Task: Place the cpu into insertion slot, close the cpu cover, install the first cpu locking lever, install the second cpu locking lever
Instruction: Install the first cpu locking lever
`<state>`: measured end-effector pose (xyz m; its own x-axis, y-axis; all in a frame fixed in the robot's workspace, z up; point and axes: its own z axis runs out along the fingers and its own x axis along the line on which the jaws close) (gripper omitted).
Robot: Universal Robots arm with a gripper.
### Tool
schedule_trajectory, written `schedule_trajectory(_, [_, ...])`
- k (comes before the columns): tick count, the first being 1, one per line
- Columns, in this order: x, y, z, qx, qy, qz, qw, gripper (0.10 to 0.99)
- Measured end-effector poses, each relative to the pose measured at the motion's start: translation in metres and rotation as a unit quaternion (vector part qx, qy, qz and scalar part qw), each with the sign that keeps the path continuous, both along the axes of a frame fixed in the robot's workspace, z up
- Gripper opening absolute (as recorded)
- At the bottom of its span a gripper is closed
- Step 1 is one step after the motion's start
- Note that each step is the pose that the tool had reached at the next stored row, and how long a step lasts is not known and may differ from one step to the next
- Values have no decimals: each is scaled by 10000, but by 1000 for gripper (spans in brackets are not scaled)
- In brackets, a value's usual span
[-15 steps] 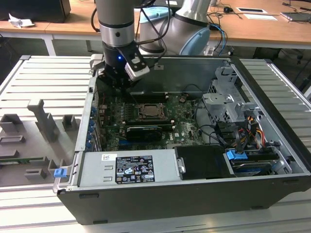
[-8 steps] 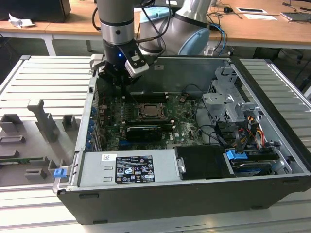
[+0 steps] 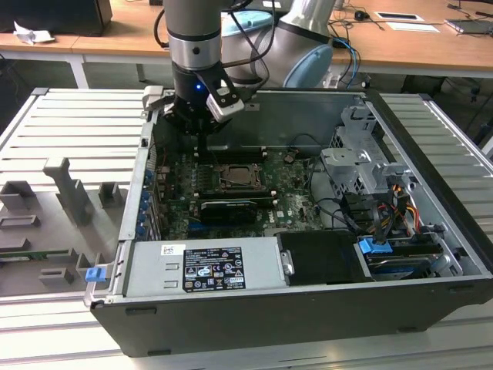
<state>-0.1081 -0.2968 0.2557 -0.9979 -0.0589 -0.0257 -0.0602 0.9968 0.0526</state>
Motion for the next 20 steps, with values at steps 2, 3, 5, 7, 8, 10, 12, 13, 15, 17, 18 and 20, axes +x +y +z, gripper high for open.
schedule_trajectory(2, [36, 0, -3, 0, 0, 0, 10000, 106])
schedule_trajectory(3, [47, 0, -4, 0, 0, 0, 10000, 106])
schedule_trajectory(5, [67, 0, -7, 0, 0, 0, 10000, 106])
schedule_trajectory(7, [74, 0, -8, 0, 0, 0, 10000, 106])
schedule_trajectory(8, [77, 0, -8, -1, 0, 0, 10000, 106])
schedule_trajectory(10, [90, 0, -10, -3, 0, 0, 10000, 106])
schedule_trajectory(12, [99, 0, -10, -4, 0, 0, 10000, 106])
schedule_trajectory(13, [103, 0, -10, -4, 0, 0, 10000, 106])
schedule_trajectory(15, [115, 0, -11, -4, 0, 0, 10000, 106])
schedule_trajectory(17, [133, 0, -13, -3, 0, 0, 10000, 106])
schedule_trajectory(18, [147, 0, -14, -4, 0, 0, 10000, 106])
schedule_trajectory(20, [174, 0, -15, -4, 0, 0, 10000, 106])
